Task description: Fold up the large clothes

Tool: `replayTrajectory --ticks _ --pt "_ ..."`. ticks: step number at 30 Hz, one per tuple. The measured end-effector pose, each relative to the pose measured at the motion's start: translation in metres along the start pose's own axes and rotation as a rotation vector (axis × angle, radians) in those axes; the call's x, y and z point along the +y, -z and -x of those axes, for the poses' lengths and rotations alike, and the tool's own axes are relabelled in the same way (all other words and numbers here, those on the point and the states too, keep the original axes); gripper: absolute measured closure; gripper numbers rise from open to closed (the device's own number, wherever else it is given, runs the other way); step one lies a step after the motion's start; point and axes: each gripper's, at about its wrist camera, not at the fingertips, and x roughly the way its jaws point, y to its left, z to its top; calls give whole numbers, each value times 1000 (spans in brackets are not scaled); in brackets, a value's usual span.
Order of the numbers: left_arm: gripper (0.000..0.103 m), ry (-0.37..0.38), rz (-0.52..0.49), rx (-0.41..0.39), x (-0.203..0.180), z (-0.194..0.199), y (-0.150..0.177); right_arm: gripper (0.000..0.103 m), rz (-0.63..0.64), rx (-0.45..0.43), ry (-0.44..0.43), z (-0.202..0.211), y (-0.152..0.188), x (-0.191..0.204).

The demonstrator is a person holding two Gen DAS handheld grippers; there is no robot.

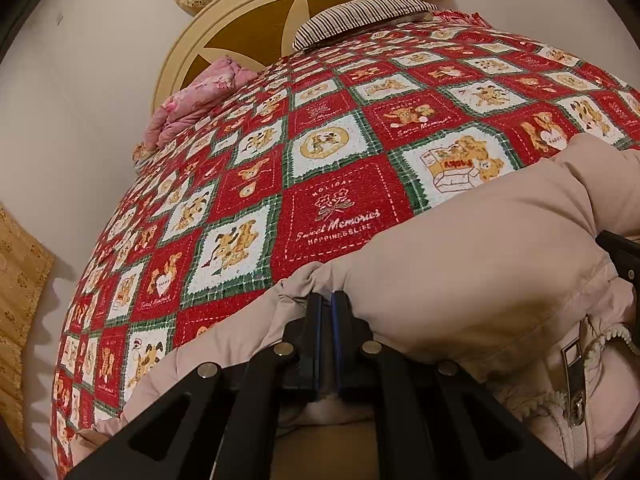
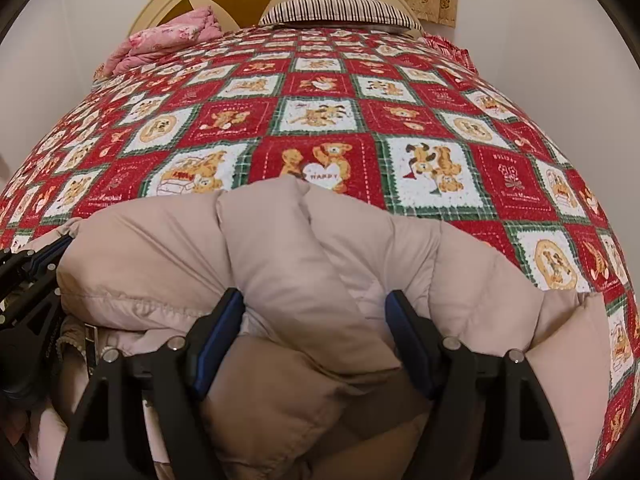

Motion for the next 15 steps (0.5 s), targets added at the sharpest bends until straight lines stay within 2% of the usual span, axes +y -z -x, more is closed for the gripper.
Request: replayTrajectory --ticks 5,7,9,11,12,15 --pt "98 -35 -54 15 -6 1 -4 26 21 12 15 -2 -2 3" --pt "98 -4 -60 18 5 15 -7 24 33 37 -5 0 -7 -1" --pt "98 67 19 -27 36 54 -8 22 18 64 -34 14 -10 -16" --pt "98 135 70 -76 62 93 1 19 -61 23 -84 49 -5 -41" --pt "98 161 97 -113 83 123 15 17 -89 5 -110 67 0 -53" --pt "98 163 130 -193 117 186 65 13 -145 3 -158 116 29 -91"
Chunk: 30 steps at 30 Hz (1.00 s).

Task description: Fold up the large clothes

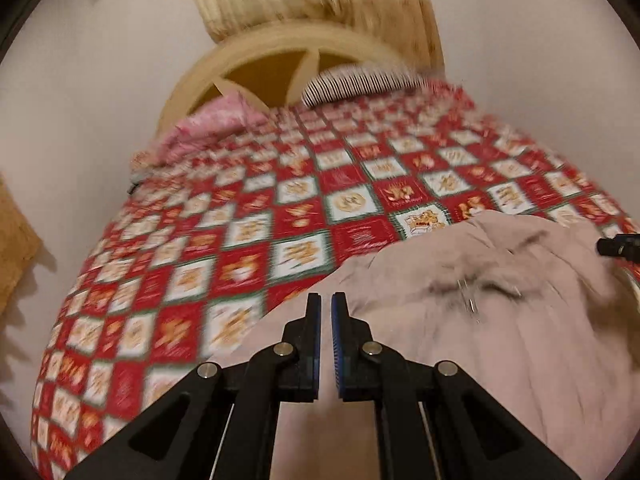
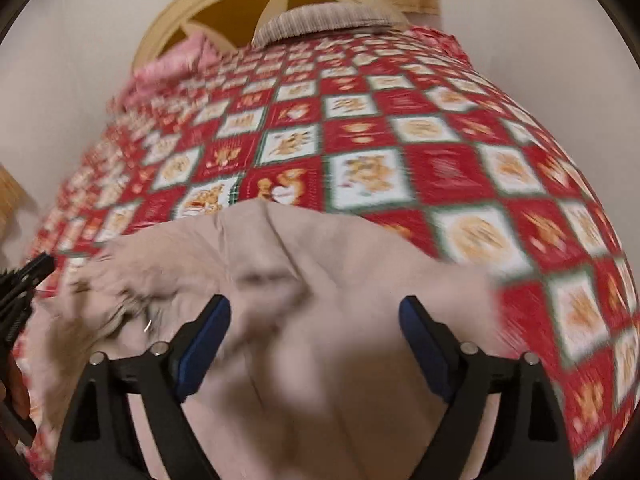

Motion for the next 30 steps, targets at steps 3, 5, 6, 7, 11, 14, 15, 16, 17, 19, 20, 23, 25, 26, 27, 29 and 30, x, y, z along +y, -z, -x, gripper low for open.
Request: replayTrajectory --ticks 3,5,6,7,11,14,15,16,17,19,20,23,25,26,27,29,30 --pt "94 42 41 6 24 62 57 11 -45 11 -2 53 44 -43" --pt "74 58 65 31 32 93 101 10 -62 11 3 86 82 -69" --pt "47 42 78 44 37 108 125 10 -65 13 4 97 97 -76" --pt "34 28 103 46 42 124 151 10 -69 14 5 107 112 -85" --pt "20 60 187 82 48 158 227 10 -129 13 19 149 177 -116" --pt "20 92 231 114 44 164 261 10 -154 4 24 169 210 -123" --pt "20 120 266 130 44 162 273 10 -153 -1 27 176 223 -123" --pt "20 143 288 143 42 161 281 10 -148 0 30 179 234 -121" --pt "20 160 304 148 38 160 286 10 -140 7 34 181 244 -117" --pt "20 183 334 149 32 157 294 10 -117 33 33 177 260 -108" --pt "20 199 344 153 28 156 297 10 -111 40 32 175 265 -106" --pt "20 242 369 151 20 154 299 11 -103 59 12 168 282 -95" --pt "22 265 395 151 17 154 301 18 -87 68 0 165 294 -87" --pt "34 288 406 145 18 154 303 25 -63 58 4 166 298 -81" --pt "47 302 409 146 17 155 304 33 -29 62 -1 167 305 -75" --pt "73 309 393 121 18 163 304 62 -21 58 -14 170 309 -72" --pt "84 318 374 101 19 170 304 73 -34 67 -61 172 309 -75"
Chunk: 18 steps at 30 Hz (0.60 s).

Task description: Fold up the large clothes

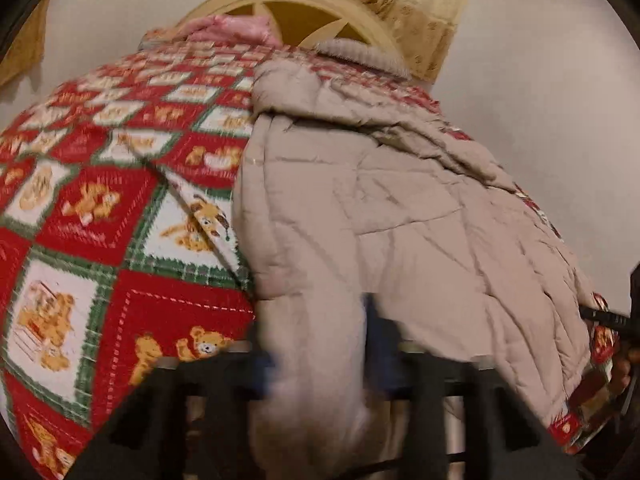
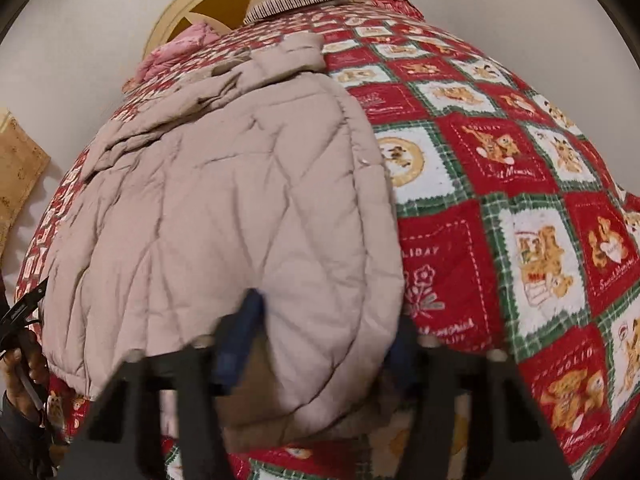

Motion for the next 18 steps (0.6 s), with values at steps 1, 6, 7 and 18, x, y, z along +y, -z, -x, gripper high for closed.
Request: replayTrajectory --ticks 1,6,7,18 --pt "86 16 -15 -16 -1 8 0 82 -17 1 -30 3 1 -2" --pt "89 105 -54 -84 -13 63 -2 89 -62 -5 -121 31 9 -12" --pt "89 124 -62 -95 -16 73 -5 89 -59 -13 -139 42 11 -11" --pt "91 389 -43 -289 -42 204 -55 91 -24 -255 -328 190 -1 12"
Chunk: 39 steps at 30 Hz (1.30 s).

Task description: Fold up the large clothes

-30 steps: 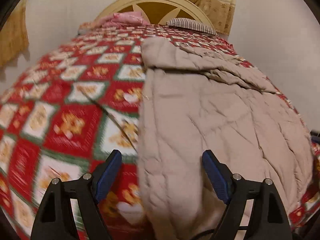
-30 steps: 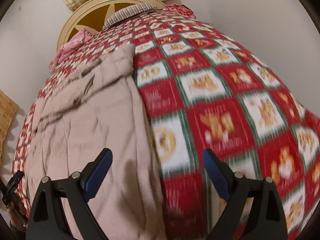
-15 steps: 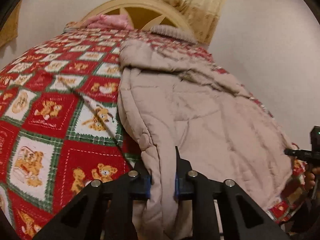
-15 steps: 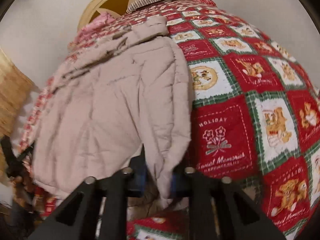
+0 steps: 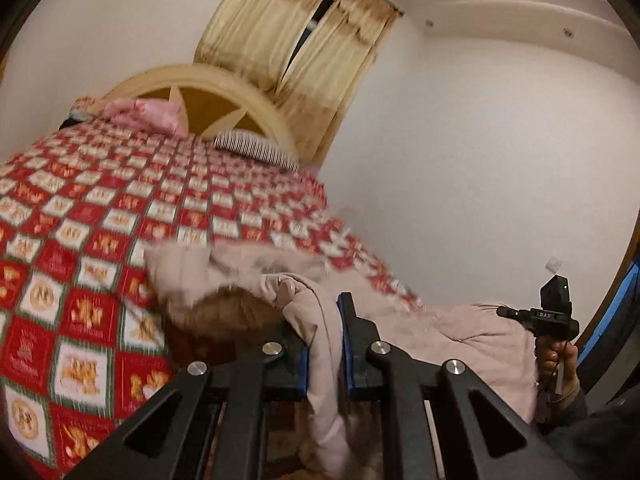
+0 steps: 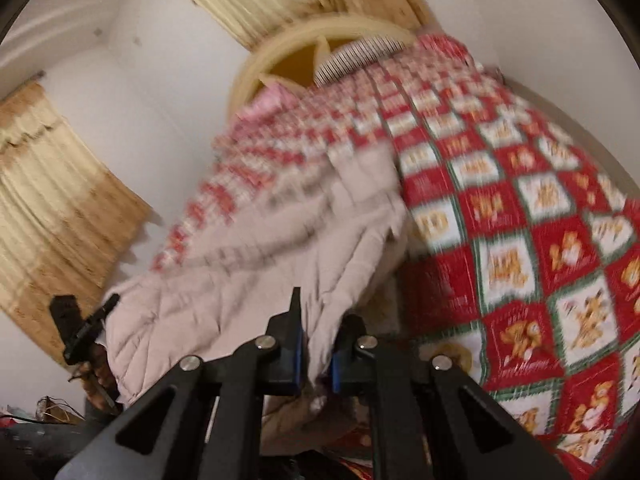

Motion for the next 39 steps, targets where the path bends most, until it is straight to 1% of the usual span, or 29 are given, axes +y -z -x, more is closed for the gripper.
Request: replayTrajectory --ticks 2,3,4,5,7,8,10,11,12,14,15,17,19,20,21,23,24,25,26,27,29,31,32,34,35,36,37,38,39 --pt "91 -12 -23 -1 4 -8 -15 91 15 -54 0 5 -23 8" --pt "91 -34 -36 3 9 -17 -23 91 14 -67 5 2 -32 9" --pt "91 -44 -28 19 21 -32 -32 91 1 -79 4 -6 -46 8" --pt "91 -58 -34 37 29 -45 -39 91 -21 -83 -2 -18 -61 5" --pt "90 -116 -60 65 47 -74 -50 92 -25 -86 27 -43 -84 3" --pt "88 -126 -48 88 59 -89 -55 92 -36 -80 34 -61 -96 2" --pt "87 -157 -10 137 90 -119 -64 92 -54 -76 88 -105 -121 -1" --pt "86 -157 23 155 100 -125 -66 92 -82 -68 96 -127 -132 -6" --pt "85 -144 81 182 116 -134 -69 92 -102 -59 101 -143 -140 -10" --pt "85 -124 167 227 142 -145 -74 92 -145 -37 133 -178 -154 -21" --pt "85 -113 196 235 150 -146 -74 92 -172 -14 137 -200 -162 -31" --pt "84 -96 206 258 157 -143 -74 92 -203 17 148 -229 -169 -43" --pt "83 -63 213 280 162 -140 -74 92 -223 41 155 -246 -168 -52" --pt "83 -55 218 287 162 -138 -74 92 -228 49 154 -251 -167 -54" --pt "83 -52 224 299 166 -134 -74 92 -238 39 165 -258 -166 -58" --pt "82 -47 217 305 169 -128 -74 92 -253 56 167 -271 -163 -68" --pt "70 -74 208 303 170 -126 -75 92 -258 62 169 -276 -162 -71" --pt "58 -157 181 278 171 -120 -79 92 -269 68 167 -282 -160 -75" --pt "33 -230 155 245 172 -114 -83 92 -278 72 173 -286 -160 -78" --pt "19 -287 150 181 176 -104 -87 92 -287 77 181 -291 -159 -82" --pt "19 -330 177 109 180 -97 -90 92 -315 82 170 -299 -158 -91" --pt "19 -383 148 96 169 -108 -91 91 -285 90 179 -310 -159 -89" --pt "19 -411 112 89 159 -117 -90 88 -260 85 186 -316 -161 -86" --pt "19 -455 -19 100 123 -148 -87 79 -240 77 208 -323 -163 -80" --pt "19 -472 -78 103 109 -162 -85 66 -237 69 214 -324 -165 -77" --pt "18 -492 -167 107 84 -183 -80 57 -235 50 208 -322 -166 -71" --pt "18 -499 -230 117 67 -198 -73 39 -226 26 206 -319 -167 -65" --pt "18 -510 -299 134 51 -217 -67 23 -208 2 213 -315 -167 -55" --pt "18 -521 -366 150 36 -236 -62 16 -169 -38 239 -309 -166 -42"
